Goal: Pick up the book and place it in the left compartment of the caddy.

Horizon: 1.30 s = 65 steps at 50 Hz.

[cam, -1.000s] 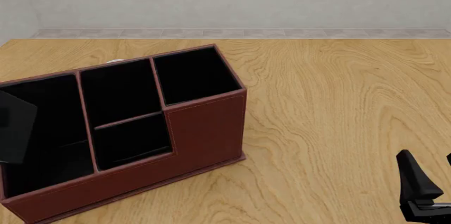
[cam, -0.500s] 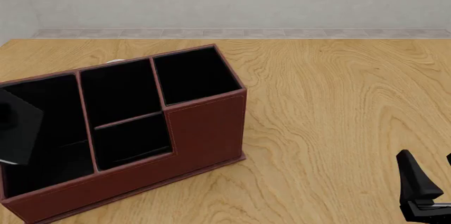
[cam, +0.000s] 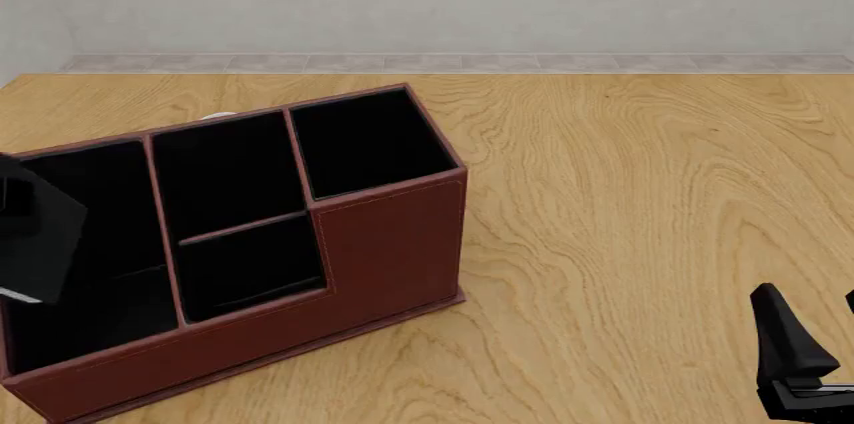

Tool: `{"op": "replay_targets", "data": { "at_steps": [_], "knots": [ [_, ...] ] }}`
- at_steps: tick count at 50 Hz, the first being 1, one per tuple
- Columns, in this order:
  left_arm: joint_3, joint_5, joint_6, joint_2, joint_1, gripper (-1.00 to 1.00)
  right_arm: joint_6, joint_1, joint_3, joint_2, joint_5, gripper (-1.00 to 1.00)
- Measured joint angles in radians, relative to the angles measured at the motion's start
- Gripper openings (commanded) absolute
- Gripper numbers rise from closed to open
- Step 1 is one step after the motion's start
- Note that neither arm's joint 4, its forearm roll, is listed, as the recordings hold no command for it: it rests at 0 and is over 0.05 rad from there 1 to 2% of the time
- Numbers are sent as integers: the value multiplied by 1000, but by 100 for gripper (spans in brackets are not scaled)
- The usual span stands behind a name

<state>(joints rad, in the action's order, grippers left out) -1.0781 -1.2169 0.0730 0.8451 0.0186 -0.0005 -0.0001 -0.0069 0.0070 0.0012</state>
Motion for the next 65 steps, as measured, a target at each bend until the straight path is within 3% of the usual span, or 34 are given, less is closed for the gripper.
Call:
{"op": "replay_targets", "data": {
  "at_steps": [43,65],
  "knots": [
    [38,229,-31,244,89,-100,0,0,0,0,0,100],
    [100,315,-47,298,110,-100,0,0,0,0,0,100]
  ]
}}
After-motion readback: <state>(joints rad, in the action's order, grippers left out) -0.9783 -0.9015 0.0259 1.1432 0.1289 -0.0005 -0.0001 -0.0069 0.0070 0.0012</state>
